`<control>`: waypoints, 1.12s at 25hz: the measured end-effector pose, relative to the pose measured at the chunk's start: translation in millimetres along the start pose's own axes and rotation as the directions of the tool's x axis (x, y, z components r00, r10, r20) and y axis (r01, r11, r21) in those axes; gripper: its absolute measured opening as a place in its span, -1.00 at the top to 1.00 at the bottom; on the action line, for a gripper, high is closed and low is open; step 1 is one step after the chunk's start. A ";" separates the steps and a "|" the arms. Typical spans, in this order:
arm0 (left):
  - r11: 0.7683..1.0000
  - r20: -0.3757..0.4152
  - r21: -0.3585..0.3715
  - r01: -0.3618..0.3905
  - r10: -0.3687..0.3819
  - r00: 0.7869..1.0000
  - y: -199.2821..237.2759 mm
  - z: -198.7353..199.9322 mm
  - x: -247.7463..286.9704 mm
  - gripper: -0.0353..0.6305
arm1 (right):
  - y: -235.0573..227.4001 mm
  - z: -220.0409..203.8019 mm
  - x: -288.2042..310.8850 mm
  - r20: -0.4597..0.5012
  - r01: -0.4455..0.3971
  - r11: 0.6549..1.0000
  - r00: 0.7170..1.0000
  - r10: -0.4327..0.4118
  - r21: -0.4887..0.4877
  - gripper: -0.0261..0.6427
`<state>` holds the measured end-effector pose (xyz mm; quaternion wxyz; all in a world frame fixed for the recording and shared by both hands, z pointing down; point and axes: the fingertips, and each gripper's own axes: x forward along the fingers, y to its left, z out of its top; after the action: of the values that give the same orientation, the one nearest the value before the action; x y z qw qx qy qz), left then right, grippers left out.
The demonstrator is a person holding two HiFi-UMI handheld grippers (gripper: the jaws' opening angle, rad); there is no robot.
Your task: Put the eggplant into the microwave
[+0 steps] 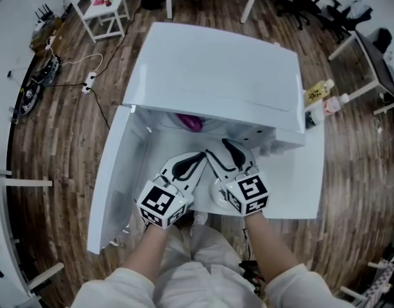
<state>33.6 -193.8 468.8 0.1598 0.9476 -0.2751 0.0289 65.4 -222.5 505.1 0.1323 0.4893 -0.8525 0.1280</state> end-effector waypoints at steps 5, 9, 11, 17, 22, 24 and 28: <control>0.999 -0.010 0.020 0.026 -0.026 1.000 -11.5 4.5 -2.7 0.88 | -2.2 2.2 -18.0 0.011 0.021 1.000 1.000 -0.021 -0.006 0.21; 0.999 -0.014 0.034 0.039 -0.039 0.999 -17.5 6.8 -9.0 0.88 | -0.2 2.3 -29.6 0.012 0.030 1.000 0.999 -0.030 -0.007 0.22; 0.998 -0.015 0.042 0.047 -0.046 0.999 -21.7 10.0 -12.1 0.88 | 1.2 4.7 -36.1 0.017 0.034 0.999 0.999 -0.034 -0.004 0.22; 0.996 -0.026 0.042 0.074 -0.073 0.997 -36.8 14.5 -21.8 0.88 | 9.0 5.0 -56.3 0.024 0.032 0.999 0.999 -0.032 -0.001 0.22; 0.992 -0.033 0.043 0.118 -0.117 0.993 -51.7 13.3 -23.6 0.88 | 17.3 5.2 -75.2 0.022 0.009 1.000 1.000 -0.008 -0.029 0.22; 0.990 -0.040 0.046 0.137 -0.135 0.990 -57.9 14.2 -24.2 0.88 | 21.2 6.1 -83.6 0.025 -0.003 0.999 1.000 0.004 -0.048 0.22; 0.984 -0.049 0.052 0.173 -0.171 0.984 -71.3 18.8 -25.1 0.88 | 27.8 9.9 -102.4 0.030 -0.018 0.998 0.999 0.020 -0.065 0.22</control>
<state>49.6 -130.0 427.0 0.1411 0.9711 -0.1878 0.0434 90.0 -130.3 457.4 0.1336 0.4786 -0.8627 0.0941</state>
